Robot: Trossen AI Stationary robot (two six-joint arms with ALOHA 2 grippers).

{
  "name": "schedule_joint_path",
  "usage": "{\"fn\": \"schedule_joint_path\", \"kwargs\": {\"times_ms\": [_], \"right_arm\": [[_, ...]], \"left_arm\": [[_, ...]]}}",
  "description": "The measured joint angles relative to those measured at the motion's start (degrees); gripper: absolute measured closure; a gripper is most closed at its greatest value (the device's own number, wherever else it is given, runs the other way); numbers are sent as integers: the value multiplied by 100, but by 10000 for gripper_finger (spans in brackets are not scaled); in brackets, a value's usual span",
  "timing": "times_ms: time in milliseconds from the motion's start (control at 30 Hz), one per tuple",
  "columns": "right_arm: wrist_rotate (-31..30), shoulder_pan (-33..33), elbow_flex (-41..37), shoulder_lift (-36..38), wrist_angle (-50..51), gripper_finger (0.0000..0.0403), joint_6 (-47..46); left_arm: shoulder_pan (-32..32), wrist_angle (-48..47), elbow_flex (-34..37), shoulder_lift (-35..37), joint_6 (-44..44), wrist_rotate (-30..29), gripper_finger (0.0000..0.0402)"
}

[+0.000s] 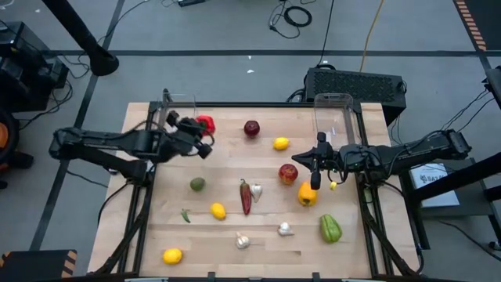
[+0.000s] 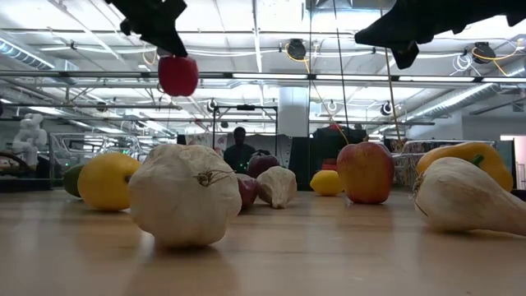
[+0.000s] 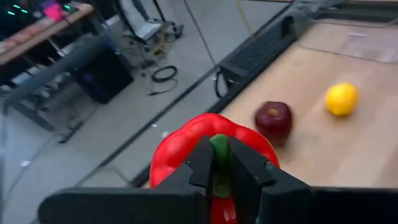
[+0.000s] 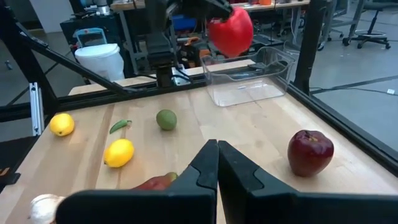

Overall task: Sort produce into baskets
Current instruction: Put the red bell pepper into the left transparent bin

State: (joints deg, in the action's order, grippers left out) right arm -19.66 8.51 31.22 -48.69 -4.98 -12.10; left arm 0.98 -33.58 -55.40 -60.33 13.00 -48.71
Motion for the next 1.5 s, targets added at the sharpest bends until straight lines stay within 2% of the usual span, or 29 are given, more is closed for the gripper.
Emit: {"fn": "schedule_joint_path", "kwargs": {"times_ms": [167,400,633,900,1067,1200,1500], "right_arm": [[-4,-74,0,0,-8,403,6],[-4,-72,0,0,-41,403,153],[-4,-72,0,-19,-38,403,186],[8,-54,0,-28,129,403,68],[20,-54,0,-85,329,403,-118],[22,-54,0,-169,313,403,-218],[22,-55,0,-379,306,403,-223]], "left_arm": [[-688,9,0,227,-632,-1,365],[-1943,11,119,210,-2102,153,365],[-3458,86,302,174,-1955,1649,365],[-4704,689,714,-43,-1647,2576,365],[-5165,1244,929,-256,-1478,3223,365],[-5324,1664,1145,-549,-1476,3265,365],[-5349,1958,1392,-1357,-1474,3259,365]]}}
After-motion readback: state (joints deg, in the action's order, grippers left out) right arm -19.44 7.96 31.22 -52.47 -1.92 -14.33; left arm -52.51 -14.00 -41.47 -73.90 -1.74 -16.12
